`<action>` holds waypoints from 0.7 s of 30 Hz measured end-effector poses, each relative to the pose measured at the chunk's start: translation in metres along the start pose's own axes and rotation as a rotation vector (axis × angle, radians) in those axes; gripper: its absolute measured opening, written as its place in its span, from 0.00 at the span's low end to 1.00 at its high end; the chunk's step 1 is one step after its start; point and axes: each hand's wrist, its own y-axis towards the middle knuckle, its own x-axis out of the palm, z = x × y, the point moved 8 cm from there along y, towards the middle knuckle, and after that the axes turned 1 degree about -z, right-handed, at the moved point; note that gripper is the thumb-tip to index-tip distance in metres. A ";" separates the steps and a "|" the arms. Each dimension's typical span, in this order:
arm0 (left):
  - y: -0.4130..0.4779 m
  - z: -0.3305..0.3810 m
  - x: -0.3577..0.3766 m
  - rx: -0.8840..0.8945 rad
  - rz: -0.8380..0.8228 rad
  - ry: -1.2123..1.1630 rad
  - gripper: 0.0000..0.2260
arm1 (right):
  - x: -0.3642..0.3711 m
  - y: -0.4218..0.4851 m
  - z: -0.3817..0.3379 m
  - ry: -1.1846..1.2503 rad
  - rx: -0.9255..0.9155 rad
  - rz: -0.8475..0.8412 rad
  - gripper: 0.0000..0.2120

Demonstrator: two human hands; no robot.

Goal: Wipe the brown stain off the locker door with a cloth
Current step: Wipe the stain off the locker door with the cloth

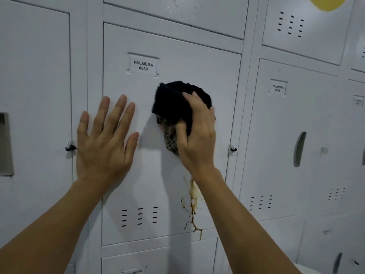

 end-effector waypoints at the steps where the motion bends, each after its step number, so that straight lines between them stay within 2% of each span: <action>1: 0.000 0.000 0.000 0.002 0.005 -0.002 0.28 | 0.011 0.003 0.005 -0.067 -0.005 -0.066 0.25; 5: -0.002 0.000 0.003 0.008 0.026 0.009 0.28 | 0.019 -0.030 0.019 -0.202 -0.086 -0.127 0.23; 12: -0.002 0.000 0.000 0.000 0.035 -0.016 0.28 | -0.014 -0.070 0.019 -0.087 -0.088 -0.187 0.14; 15: -0.002 -0.001 0.000 -0.012 0.039 -0.032 0.28 | -0.040 -0.055 0.016 -0.021 0.015 -0.039 0.14; 17: -0.003 -0.002 0.000 -0.017 0.050 -0.021 0.28 | -0.054 -0.041 0.015 -0.043 0.019 0.064 0.15; 19: -0.003 -0.003 0.001 -0.014 0.049 -0.010 0.28 | -0.053 -0.024 0.019 -0.102 0.013 0.050 0.15; 21: -0.003 -0.004 0.001 -0.011 0.048 -0.002 0.28 | -0.039 -0.011 0.028 -0.193 0.029 -0.042 0.16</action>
